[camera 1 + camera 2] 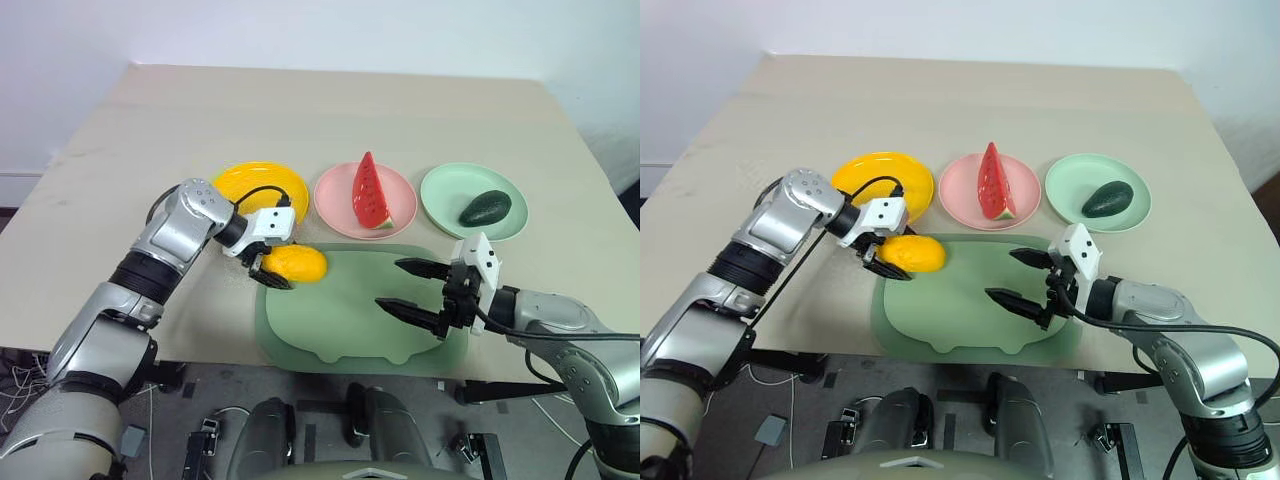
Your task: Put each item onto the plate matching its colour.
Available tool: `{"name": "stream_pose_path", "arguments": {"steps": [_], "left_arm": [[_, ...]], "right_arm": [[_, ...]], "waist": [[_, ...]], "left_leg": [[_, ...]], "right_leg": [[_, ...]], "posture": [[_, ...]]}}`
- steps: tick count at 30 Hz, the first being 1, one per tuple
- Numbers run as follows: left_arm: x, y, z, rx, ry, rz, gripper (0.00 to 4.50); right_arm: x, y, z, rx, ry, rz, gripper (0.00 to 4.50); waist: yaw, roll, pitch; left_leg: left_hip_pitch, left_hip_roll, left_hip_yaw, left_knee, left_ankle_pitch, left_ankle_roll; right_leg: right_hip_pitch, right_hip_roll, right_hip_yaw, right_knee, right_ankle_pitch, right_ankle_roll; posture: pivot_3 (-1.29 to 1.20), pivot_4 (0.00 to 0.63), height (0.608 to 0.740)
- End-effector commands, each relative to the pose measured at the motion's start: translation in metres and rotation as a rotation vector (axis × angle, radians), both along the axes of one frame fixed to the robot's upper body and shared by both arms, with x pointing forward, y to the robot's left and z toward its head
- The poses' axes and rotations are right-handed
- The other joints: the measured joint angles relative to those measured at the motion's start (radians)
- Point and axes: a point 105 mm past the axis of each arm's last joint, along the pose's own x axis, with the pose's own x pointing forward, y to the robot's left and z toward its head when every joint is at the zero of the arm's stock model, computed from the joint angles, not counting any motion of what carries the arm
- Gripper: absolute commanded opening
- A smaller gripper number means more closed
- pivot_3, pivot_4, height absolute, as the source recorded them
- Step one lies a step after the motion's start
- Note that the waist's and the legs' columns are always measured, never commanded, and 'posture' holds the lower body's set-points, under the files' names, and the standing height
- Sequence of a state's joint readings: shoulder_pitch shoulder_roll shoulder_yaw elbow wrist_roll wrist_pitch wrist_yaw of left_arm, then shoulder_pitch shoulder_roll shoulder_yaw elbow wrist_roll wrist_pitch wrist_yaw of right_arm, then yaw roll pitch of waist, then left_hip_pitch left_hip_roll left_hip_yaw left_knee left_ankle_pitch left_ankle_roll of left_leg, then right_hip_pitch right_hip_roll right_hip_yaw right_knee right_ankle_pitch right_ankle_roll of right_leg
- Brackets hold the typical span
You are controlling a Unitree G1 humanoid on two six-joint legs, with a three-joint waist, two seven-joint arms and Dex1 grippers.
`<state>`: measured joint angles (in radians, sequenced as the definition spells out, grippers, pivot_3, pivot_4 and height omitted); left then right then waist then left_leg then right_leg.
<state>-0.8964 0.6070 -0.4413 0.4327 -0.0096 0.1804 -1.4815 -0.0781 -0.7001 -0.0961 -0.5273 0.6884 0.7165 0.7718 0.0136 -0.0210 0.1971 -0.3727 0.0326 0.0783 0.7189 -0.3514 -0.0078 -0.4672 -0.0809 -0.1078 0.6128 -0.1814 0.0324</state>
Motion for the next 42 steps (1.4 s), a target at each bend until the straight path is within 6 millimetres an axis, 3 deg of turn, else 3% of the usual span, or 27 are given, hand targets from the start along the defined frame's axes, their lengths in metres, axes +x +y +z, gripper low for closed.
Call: {"name": "stream_pose_path", "arguments": {"steps": [1,6,11,14,16,25,26,28,33,42], "left_arm": [[0.003,-0.001,0.013,-0.070,-0.030,0.037,3.15],[0.009,0.007,0.055,-0.297,-0.041,0.203,3.15],[0.037,0.048,0.081,-0.389,-0.184,0.517,3.15],[0.051,0.084,0.075,-0.353,-0.228,0.734,3.15],[0.055,0.095,0.069,-0.365,-0.215,0.805,3.15],[0.073,0.096,0.040,-0.403,-0.188,0.902,3.15],[0.074,0.094,0.039,-0.412,-0.185,0.902,3.89],[0.075,0.090,0.039,-0.444,-0.178,0.895,4.46],[0.070,0.087,0.045,-0.500,-0.149,0.888,4.46],[0.022,0.111,0.083,-0.630,-0.260,0.895,4.46]], "right_arm": [[-0.004,0.003,0.010,-0.001,-0.040,0.023,4.50],[-0.006,0.002,0.012,-0.006,-0.036,0.023,4.50],[-0.007,-0.001,0.012,-0.015,-0.032,0.021,4.50],[-0.004,-0.003,0.013,-0.021,-0.031,0.020,4.50],[-0.002,-0.003,0.013,-0.024,-0.033,0.020,4.50],[0.002,-0.007,0.018,-0.047,-0.049,0.022,4.50],[0.002,-0.008,0.018,-0.049,-0.049,0.020,4.50],[0.002,-0.010,0.018,-0.053,-0.049,0.017,4.50],[0.002,-0.013,0.021,-0.065,-0.049,0.018,4.50],[0.014,-0.040,0.033,-0.110,-0.058,-0.020,4.50]], "waist": [[0.000,0.000,0.000],[0.000,0.000,0.000],[-0.002,0.000,0.000],[-0.001,0.000,0.000],[-0.001,0.000,0.000],[0.001,-0.001,-0.001],[0.001,-0.001,-0.001],[0.000,-0.001,-0.001],[-0.001,-0.001,-0.001],[-0.001,-0.001,-0.001]], "left_leg": [[0.000,0.000,0.000,0.000,0.000,0.000],[0.000,0.000,-0.001,0.000,0.000,0.000],[0.001,0.000,-0.002,0.000,0.000,0.000],[0.001,0.000,-0.002,0.000,0.000,0.000],[0.001,0.000,-0.001,0.000,0.000,0.000],[0.001,0.000,-0.001,0.001,0.000,0.000],[0.001,0.000,0.000,0.001,0.000,0.000],[0.001,0.000,0.000,0.001,0.000,0.000],[0.001,0.000,0.000,0.001,0.000,0.000],[0.002,0.001,0.000,0.001,0.000,0.000]], "right_leg": [[0.000,0.000,0.000,0.000,0.000,0.000],[0.000,0.000,0.000,0.000,0.000,0.000],[0.000,0.000,0.001,0.001,0.000,0.000],[0.000,0.000,0.001,0.001,0.000,0.000],[0.001,0.000,0.001,0.001,0.000,0.000],[0.002,-0.001,-0.001,0.001,0.000,0.000],[0.001,-0.001,-0.001,0.001,0.000,0.000],[0.001,-0.001,-0.001,0.001,0.000,0.000],[0.001,-0.001,-0.001,0.001,0.000,0.000],[0.002,-0.001,0.000,0.002,0.000,0.000]], "posture": [[0.00,0.150,0.740],[0.00,0.150,0.740],[0.00,0.150,0.740],[0.00,0.150,0.740],[0.00,0.150,0.740],[0.00,0.150,0.740],[0.00,0.150,0.740],[0.00,0.150,0.740],[0.00,0.150,0.740],[0.00,0.150,0.740]]}}
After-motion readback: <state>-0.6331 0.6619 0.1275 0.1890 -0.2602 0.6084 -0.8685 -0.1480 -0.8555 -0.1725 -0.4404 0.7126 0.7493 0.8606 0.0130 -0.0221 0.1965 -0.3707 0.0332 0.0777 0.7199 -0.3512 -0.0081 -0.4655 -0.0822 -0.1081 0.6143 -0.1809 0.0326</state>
